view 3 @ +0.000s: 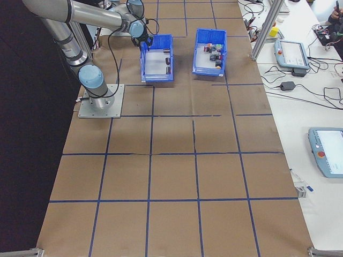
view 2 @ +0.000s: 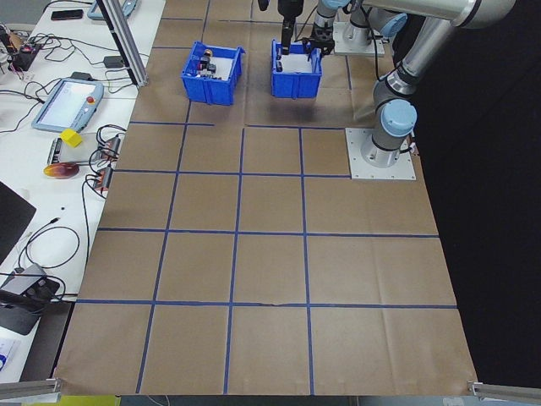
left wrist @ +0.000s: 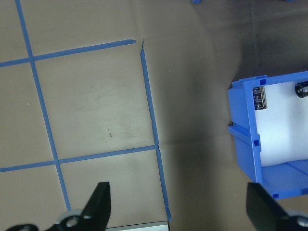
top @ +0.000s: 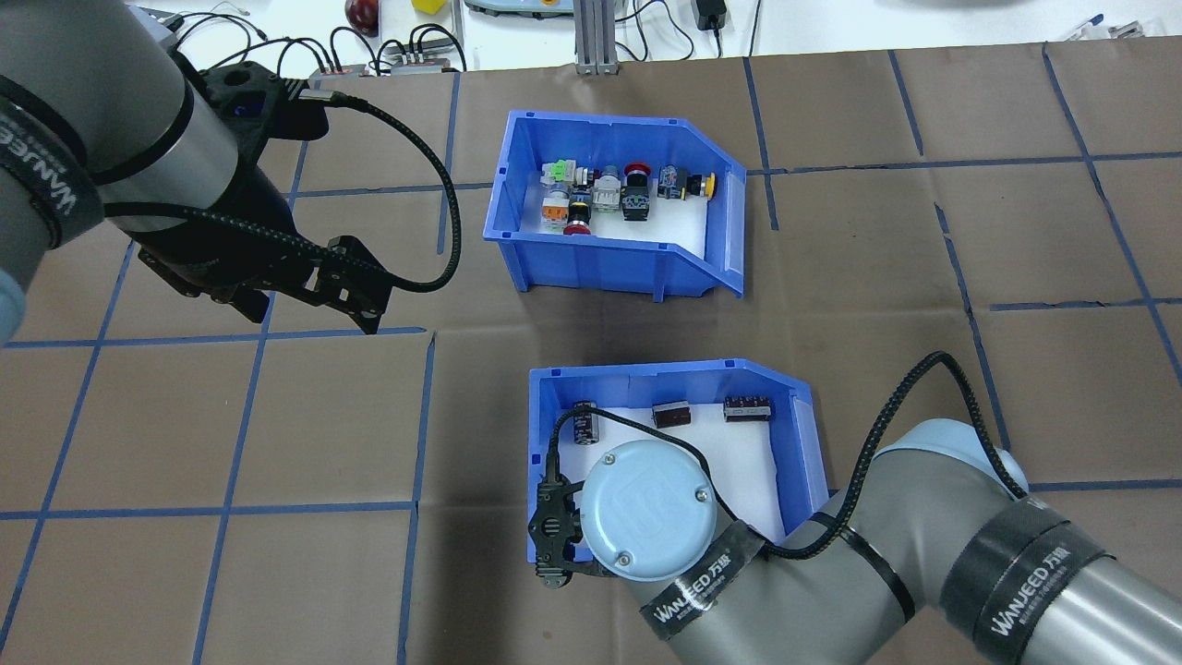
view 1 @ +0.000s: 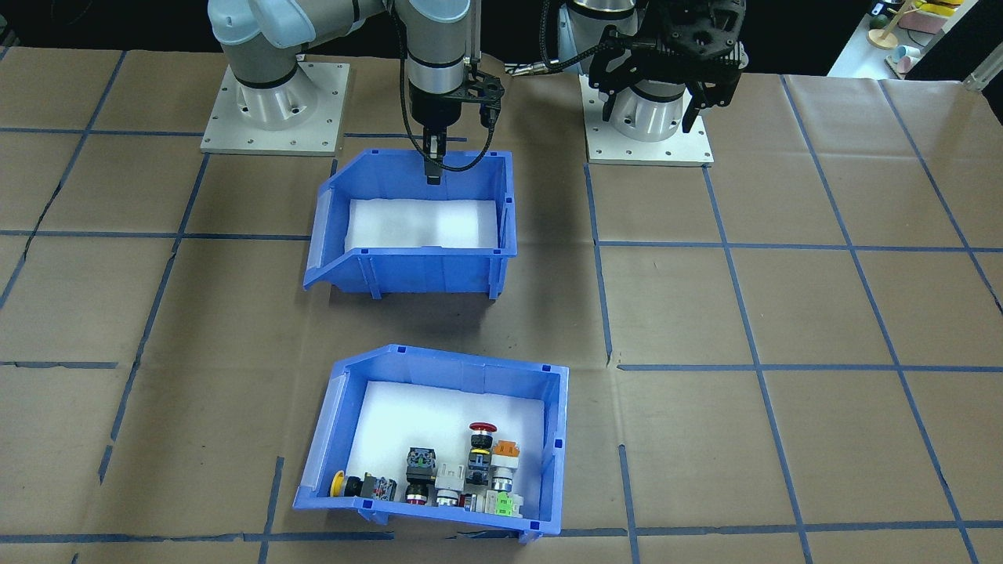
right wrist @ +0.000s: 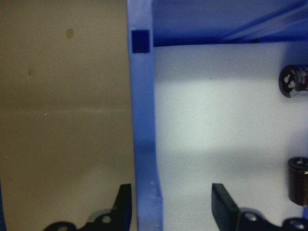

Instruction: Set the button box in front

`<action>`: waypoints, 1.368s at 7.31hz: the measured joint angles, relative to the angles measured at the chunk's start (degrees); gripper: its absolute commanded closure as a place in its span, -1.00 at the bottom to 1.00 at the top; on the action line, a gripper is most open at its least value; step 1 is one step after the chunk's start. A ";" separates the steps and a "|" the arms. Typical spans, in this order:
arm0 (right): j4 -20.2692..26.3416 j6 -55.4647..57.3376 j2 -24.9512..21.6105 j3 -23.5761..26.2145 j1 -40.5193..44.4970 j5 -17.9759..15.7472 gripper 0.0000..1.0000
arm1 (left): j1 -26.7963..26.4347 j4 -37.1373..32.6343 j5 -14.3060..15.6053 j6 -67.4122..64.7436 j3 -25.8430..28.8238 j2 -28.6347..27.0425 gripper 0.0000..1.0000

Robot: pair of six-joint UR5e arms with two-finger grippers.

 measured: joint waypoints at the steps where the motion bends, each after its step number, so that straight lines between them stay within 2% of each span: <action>1: 0.98 -0.24 -0.85 -1.05 -0.43 -0.08 -1.00 | 0.12 0.08 -0.03 -0.09 -0.01 -0.16 -0.98; 4: 8.88 -0.69 -2.30 -7.17 -4.42 -0.24 -1.00 | 1.54 0.07 -0.06 0.19 -0.07 -0.33 -0.98; 6: 15.87 -0.63 -2.54 -12.06 -12.59 0.02 -1.00 | 1.91 0.04 -0.06 0.28 -0.10 -0.28 -0.98; 7: 17.64 -0.30 -2.57 -13.64 -16.56 -0.03 -1.00 | 1.94 0.04 -0.10 0.24 -0.10 -0.30 -0.98; 10: 18.10 1.77 -2.61 -17.30 -28.34 -0.01 -1.00 | 1.96 -0.02 -0.21 0.08 -0.10 -0.41 -0.98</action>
